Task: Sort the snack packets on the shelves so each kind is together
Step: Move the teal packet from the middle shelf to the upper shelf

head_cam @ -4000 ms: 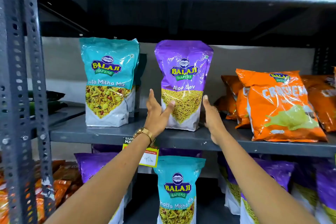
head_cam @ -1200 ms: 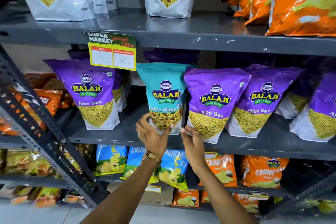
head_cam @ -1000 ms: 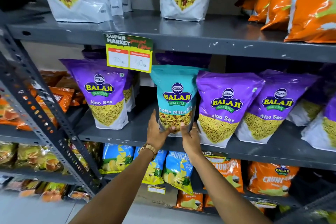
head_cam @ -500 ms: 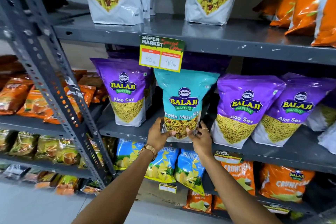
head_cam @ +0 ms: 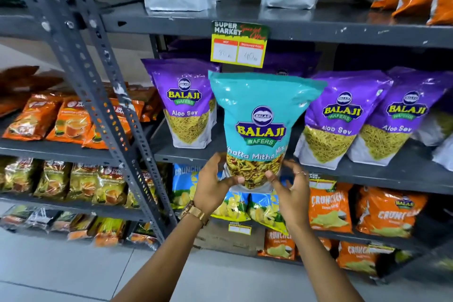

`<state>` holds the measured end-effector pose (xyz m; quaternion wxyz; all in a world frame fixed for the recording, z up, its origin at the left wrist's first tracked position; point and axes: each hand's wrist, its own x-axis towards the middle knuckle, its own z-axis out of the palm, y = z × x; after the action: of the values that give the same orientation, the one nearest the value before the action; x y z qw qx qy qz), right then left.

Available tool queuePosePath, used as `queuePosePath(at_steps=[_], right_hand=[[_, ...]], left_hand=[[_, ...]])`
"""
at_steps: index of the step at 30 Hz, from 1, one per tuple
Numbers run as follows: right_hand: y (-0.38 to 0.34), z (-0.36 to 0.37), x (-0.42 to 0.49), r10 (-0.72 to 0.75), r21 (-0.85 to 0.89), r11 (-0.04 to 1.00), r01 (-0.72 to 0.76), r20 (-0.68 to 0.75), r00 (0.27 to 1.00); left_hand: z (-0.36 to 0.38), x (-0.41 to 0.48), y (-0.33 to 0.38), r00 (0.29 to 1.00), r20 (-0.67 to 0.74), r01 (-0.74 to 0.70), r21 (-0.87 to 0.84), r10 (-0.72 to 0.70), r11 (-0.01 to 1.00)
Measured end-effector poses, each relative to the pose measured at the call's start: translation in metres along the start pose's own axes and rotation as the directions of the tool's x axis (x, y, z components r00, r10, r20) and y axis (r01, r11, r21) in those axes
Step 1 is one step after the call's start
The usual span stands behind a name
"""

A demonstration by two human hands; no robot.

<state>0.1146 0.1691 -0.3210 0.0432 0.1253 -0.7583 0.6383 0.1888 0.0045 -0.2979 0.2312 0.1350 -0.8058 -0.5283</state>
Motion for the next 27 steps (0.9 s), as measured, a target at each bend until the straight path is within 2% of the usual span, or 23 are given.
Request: queuePosePath(at_steps=[3, 8, 13, 17, 22, 27], right_hand=[[-0.028, -0.012, -0.018, -0.033, 0.154, 0.987, 0.034, -0.010, 0.999], [-0.090, -0.037, -0.019, -0.157, 0.232, 0.956, 0.179, -0.111, 0.981], [-0.174, -0.060, 0.013, -0.314, 0.207, 0.911, 0.357, -0.212, 0.925], [-0.235, -0.072, 0.059, -0.451, 0.101, 0.868, 0.487, -0.252, 0.856], [-0.276, -0.077, 0.128, -0.525, 0.045, 0.828, 0.558, -0.285, 0.802], [-0.287, -0.071, 0.180, -0.490, 0.098, 0.848, 0.521, -0.230, 0.841]], left_hand=[[-0.014, -0.009, 0.030, 0.997, 0.043, -0.068, -0.019, 0.069, 0.998], [-0.031, -0.002, 0.095, 0.970, 0.081, -0.224, -0.062, 0.229, 0.973], [-0.052, 0.024, 0.174, 0.910, 0.058, -0.409, -0.042, 0.411, 0.912], [-0.065, 0.062, 0.233, 0.840, 0.005, -0.542, 0.021, 0.542, 0.840], [-0.063, 0.119, 0.275, 0.809, -0.062, -0.583, 0.051, 0.585, 0.811], [-0.049, 0.167, 0.280, 0.848, -0.083, -0.528, -0.034, 0.524, 0.849]])
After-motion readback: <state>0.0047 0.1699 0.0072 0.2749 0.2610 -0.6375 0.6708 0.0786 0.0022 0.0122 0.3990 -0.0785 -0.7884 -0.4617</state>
